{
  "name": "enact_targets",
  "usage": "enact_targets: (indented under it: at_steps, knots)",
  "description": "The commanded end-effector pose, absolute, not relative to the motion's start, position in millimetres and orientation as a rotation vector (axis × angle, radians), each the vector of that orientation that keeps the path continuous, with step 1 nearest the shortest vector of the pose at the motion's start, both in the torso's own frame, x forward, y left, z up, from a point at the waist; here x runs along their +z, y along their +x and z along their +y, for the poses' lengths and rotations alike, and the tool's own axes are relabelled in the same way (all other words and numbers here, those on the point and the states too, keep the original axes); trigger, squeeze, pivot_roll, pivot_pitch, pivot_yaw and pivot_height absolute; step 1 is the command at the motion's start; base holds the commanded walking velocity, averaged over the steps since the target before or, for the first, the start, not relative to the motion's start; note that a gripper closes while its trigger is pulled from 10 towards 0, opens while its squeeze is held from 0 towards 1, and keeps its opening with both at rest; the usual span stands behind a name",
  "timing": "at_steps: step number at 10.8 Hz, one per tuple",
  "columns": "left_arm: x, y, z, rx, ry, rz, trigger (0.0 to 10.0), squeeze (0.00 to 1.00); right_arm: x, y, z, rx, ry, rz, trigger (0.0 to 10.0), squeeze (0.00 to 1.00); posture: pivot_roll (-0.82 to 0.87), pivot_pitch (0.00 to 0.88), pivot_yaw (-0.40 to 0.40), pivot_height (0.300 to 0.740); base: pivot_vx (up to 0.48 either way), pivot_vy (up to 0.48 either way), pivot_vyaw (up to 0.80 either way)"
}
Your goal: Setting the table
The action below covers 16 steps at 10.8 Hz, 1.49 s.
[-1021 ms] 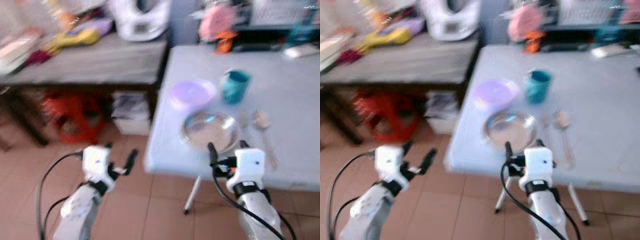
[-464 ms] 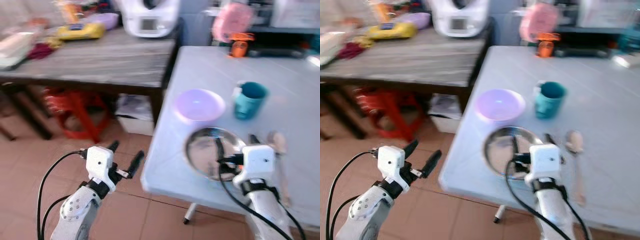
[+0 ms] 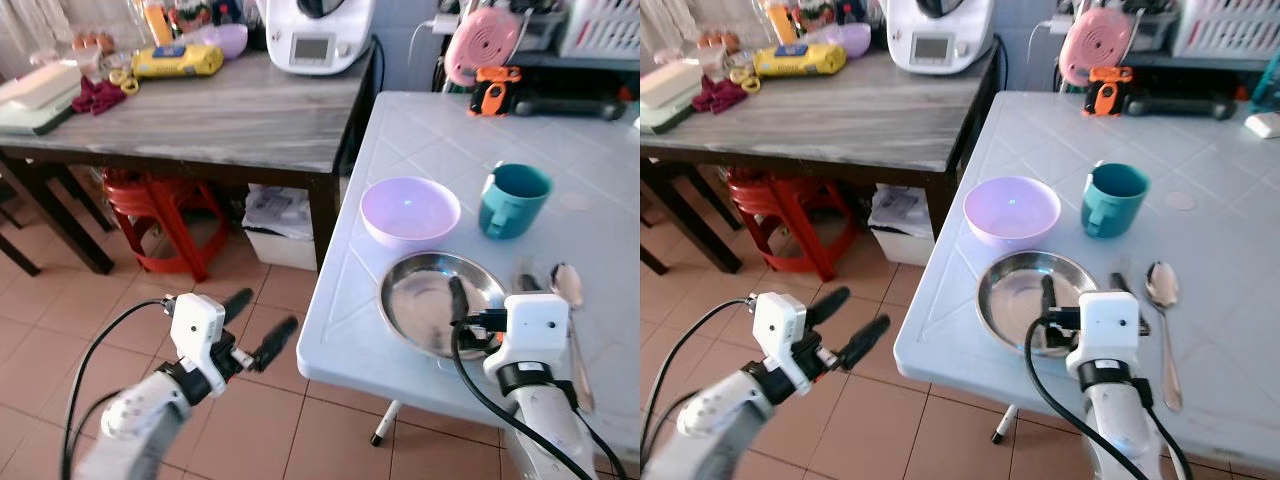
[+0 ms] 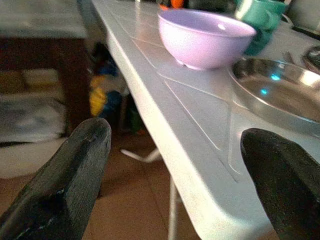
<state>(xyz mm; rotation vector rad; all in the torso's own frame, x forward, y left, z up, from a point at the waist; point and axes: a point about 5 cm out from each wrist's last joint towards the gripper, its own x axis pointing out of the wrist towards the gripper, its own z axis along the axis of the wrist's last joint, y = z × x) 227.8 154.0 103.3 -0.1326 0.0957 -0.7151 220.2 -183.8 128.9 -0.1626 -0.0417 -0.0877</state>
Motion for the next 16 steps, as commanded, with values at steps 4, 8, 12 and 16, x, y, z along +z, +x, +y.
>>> enact_targets:
  at_steps: [4, 8, 12, 16]
  knots:
    - [102, 220, 153, -0.795, -0.143, 0.145, 10.0, 0.0, 129, 204, -192, -0.16, -0.108, 0.022, 10.0, 0.0, -0.11, 0.116, 0.095, 0.74, 0.0, 0.0, 0.0]
    - [97, 220, 150, -0.808, -0.148, 0.149, 10.0, 0.0, 131, 200, -188, -0.104, -0.06, 0.033, 10.0, 0.0, -0.11, 0.127, 0.094, 0.74, 0.0, 0.0, 0.0]
    - [91, 221, 145, -0.824, -0.141, 0.138, 10.0, 0.0, 118, 204, -184, -0.062, 0.02, 0.095, 10.0, 0.0, -0.1, 0.126, 0.092, 0.74, 0.0, 0.0, 0.0]
    - [88, 222, 142, -0.83, -0.131, 0.115, 10.0, 0.0, 108, 200, -187, -0.075, 0.079, 0.135, 10.0, 0.0, -0.11, 0.128, 0.096, 0.74, 0.0, 0.0, 0.0]
